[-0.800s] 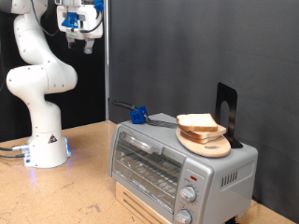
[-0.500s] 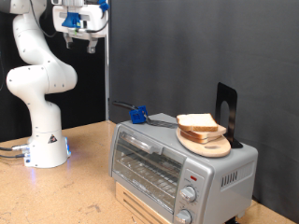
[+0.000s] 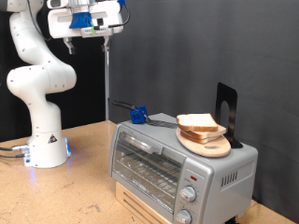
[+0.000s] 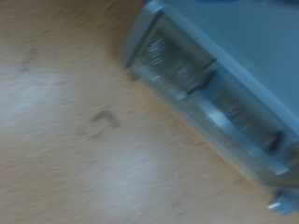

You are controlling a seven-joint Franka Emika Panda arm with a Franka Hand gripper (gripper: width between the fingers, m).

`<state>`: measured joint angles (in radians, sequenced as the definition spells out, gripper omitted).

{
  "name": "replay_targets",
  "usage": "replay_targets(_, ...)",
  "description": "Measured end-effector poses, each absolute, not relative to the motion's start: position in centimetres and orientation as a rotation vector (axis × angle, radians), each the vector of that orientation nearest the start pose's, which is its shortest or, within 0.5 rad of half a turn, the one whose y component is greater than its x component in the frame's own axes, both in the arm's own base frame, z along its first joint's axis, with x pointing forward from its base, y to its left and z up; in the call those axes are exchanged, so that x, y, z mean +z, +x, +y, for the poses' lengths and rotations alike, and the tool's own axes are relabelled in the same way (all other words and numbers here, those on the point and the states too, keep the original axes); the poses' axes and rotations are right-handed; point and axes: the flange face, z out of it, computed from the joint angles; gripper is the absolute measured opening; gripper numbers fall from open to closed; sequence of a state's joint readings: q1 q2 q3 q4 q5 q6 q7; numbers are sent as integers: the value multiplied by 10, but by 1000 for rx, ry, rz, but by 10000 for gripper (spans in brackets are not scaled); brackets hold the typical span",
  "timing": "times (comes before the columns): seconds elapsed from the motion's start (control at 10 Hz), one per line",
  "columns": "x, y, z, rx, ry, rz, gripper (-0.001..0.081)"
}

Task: Make a piece of toast with the oven

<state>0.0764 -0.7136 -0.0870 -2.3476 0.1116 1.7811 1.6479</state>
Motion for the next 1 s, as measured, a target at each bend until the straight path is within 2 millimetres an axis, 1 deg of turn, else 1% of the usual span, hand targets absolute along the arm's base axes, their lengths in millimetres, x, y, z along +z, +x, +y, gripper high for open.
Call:
replay_targets(0.1, 590, 353, 0, 68, -2007, 1990, 808)
replay_targets(0.2, 584, 364, 2, 65, -2055, 1836, 808)
replay_targets(0.3, 577, 379, 6, 27, -2099, 1714, 808)
replay_targets(0.4, 573, 389, 10, -7, -2136, 1634, 808)
replay_targets(0.5, 572, 388, 9, 10, -2118, 1667, 808)
replay_targets(0.6, 572, 387, 9, 10, -2149, 1625, 808)
replay_targets(0.7, 571, 384, 10, 47, -2203, 1512, 808)
replay_targets(0.8, 568, 382, 9, 92, -2264, 1362, 808)
replay_targets(1.0, 559, 382, 3, 117, -2357, 1098, 808)
